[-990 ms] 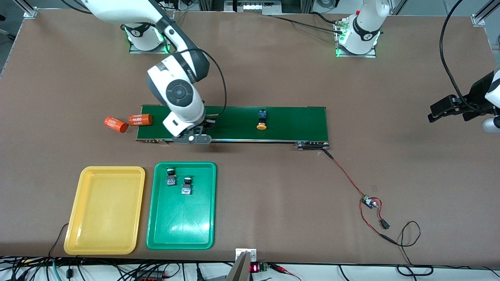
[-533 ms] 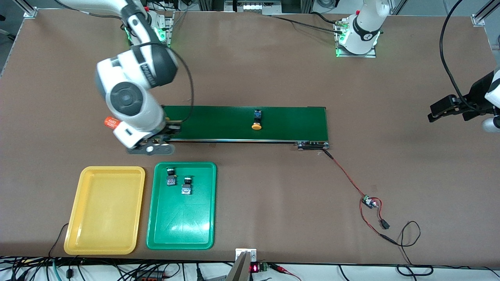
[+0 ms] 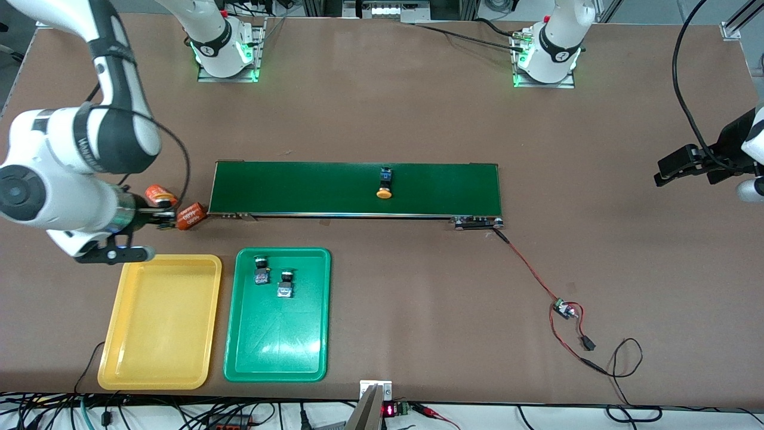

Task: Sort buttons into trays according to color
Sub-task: 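Grasp an orange-capped button on the belt with the right gripper, then lower the button into the yellow tray and open the right gripper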

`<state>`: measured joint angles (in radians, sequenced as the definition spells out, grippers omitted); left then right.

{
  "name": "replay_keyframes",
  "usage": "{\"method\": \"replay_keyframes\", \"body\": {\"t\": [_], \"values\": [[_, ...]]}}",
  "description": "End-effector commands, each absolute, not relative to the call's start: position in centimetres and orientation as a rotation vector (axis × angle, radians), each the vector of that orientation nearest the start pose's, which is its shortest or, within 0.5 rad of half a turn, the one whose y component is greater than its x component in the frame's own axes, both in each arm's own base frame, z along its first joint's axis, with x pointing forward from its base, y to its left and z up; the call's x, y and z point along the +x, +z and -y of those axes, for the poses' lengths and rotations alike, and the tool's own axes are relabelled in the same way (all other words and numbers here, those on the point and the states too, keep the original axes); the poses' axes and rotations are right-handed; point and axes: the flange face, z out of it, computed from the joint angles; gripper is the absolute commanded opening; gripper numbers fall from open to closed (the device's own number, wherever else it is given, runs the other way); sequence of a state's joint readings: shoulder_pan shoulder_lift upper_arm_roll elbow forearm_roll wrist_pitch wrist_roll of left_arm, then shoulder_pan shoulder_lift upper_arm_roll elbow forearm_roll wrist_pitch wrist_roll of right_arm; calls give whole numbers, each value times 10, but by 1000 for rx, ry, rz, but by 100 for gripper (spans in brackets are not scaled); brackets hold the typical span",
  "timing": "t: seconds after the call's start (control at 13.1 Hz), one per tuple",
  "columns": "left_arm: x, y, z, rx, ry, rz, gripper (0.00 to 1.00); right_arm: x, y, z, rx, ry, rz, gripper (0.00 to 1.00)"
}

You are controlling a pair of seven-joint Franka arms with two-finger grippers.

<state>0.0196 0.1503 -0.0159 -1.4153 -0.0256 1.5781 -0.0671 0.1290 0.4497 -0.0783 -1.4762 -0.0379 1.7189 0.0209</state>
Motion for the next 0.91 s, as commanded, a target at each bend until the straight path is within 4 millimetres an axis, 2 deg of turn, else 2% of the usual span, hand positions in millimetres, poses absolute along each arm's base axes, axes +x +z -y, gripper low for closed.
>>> {"method": "replay_keyframes", "body": {"t": [0.0,0.23,0.38,0.53,0.84], "values": [[593,618,0,-3176,9,104,100,679,383,5,-3181,292,148,1],[593,619,0,-3176,11,106,100,698,352,47,-3197,221,168,1],[593,619,1,-3178,2,104,100,717,333,61,-3215,181,201,1],[594,618,0,-3179,2,106,100,729,312,69,-3215,144,276,0],[597,618,0,-3182,-20,110,100,753,277,61,-3181,124,351,0]]}}
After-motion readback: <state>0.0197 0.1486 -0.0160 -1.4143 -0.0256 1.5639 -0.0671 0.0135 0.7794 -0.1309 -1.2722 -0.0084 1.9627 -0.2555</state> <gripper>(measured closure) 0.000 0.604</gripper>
